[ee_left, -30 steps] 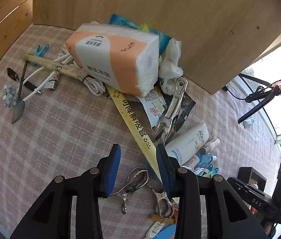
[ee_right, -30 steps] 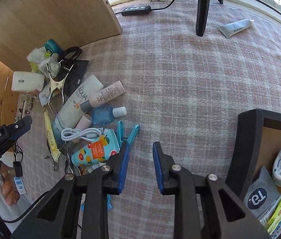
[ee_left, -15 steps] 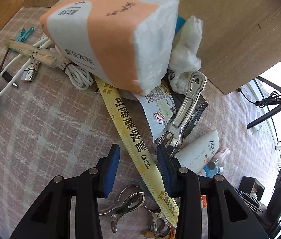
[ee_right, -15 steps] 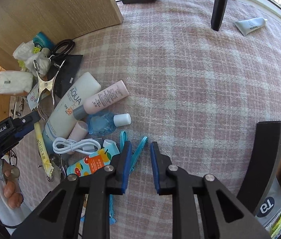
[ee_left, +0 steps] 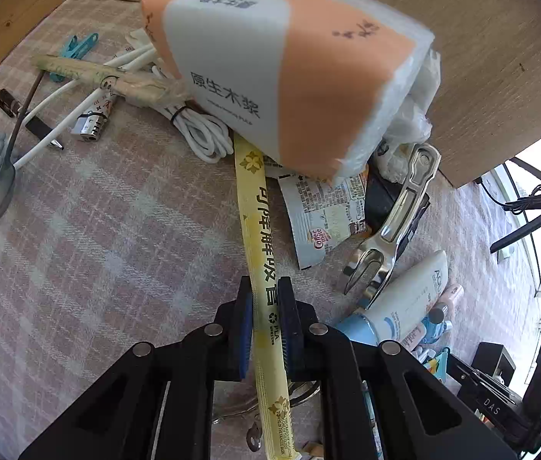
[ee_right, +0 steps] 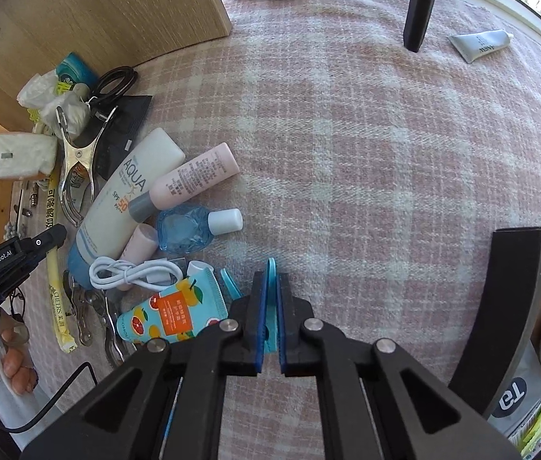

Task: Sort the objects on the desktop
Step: 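Grasp the long yellow printed packet with the left gripper while the right gripper grasps a teal clip, then carry the yellow packet and teal clip into the black tray and open both grippers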

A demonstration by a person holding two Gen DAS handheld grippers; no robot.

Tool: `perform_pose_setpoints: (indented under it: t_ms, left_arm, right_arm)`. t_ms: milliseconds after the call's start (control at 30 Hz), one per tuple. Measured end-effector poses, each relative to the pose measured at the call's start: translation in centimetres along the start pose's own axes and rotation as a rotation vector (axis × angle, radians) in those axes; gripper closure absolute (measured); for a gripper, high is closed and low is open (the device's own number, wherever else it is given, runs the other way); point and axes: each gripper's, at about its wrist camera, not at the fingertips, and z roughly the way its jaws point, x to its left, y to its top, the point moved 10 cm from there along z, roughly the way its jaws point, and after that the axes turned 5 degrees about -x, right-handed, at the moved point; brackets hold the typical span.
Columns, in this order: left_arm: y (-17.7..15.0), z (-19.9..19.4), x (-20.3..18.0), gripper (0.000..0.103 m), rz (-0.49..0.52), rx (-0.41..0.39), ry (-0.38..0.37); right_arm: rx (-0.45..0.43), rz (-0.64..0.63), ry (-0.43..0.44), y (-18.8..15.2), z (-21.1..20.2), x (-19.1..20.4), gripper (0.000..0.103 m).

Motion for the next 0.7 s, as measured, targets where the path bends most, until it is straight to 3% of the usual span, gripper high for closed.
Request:
perform_pose_setpoints:
  t_ms: [333,633,700]
  left_arm:
    - [-3.9,-4.3,1.5,0.093,0.031,-0.056,-0.026]
    - [-8.9,-7.7,0.9,0.093,0.046,-0.077,-0.082]
    - [-9.3,-8.9,0.5,0.093,0.059,-0.089,-0.099]
  right_arm:
    - [-0.011,0.017,0.031,-3.0,-1.9,-2.9,0.098]
    - [-0.049,0.022,0.041,-3.2,-6.0,-3.9,0.098]
    - [-0.06,0.02,0.045,-4.8,-7.0,-4.1,0.098]
